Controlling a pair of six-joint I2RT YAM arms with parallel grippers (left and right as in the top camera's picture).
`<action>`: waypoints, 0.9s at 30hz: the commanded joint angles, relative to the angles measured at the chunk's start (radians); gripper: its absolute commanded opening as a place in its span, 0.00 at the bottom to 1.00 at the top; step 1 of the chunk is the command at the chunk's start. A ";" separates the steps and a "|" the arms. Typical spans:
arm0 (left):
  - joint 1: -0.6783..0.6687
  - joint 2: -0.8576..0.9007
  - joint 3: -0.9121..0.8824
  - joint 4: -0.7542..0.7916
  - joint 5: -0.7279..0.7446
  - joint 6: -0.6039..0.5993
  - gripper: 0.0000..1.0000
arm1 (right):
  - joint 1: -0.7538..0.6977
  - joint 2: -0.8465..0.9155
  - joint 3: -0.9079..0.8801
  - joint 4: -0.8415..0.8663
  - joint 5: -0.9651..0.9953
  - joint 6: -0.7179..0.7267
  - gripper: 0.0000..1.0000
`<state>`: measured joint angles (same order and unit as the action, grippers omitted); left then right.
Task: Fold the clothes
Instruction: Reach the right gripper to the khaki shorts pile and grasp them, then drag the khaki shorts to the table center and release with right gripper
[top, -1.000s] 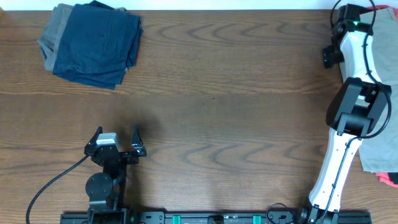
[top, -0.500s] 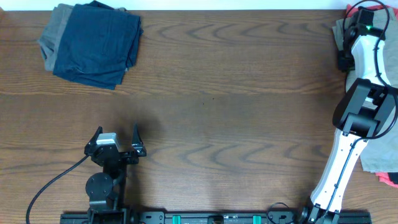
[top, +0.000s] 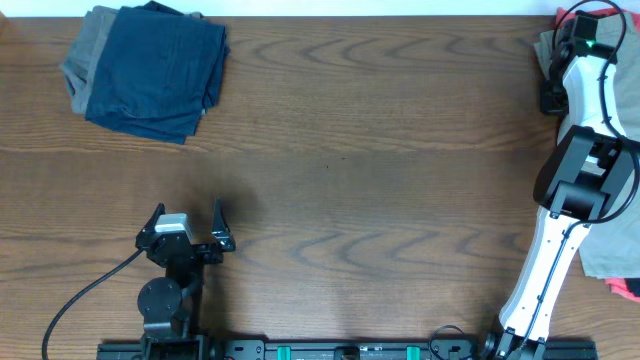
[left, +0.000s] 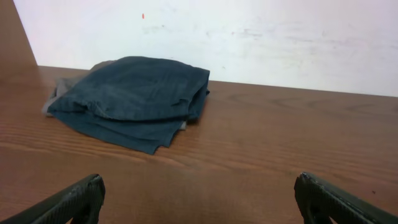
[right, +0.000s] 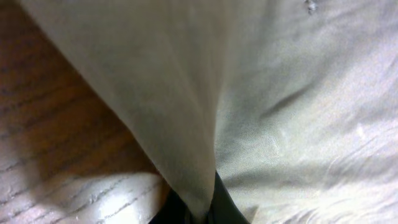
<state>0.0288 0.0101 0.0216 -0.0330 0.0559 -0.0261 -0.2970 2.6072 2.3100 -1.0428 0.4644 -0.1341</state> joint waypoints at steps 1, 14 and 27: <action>0.001 -0.006 -0.018 -0.034 -0.004 -0.002 0.98 | 0.003 -0.082 0.007 -0.025 0.045 0.120 0.01; 0.001 -0.006 -0.018 -0.034 -0.005 -0.002 0.98 | 0.015 -0.268 0.007 -0.087 -0.047 0.231 0.01; 0.001 -0.006 -0.018 -0.034 -0.005 -0.002 0.98 | 0.070 -0.282 0.006 -0.171 -0.381 0.234 0.01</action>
<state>0.0288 0.0101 0.0216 -0.0334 0.0555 -0.0261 -0.2771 2.3512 2.3096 -1.2087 0.2718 0.0803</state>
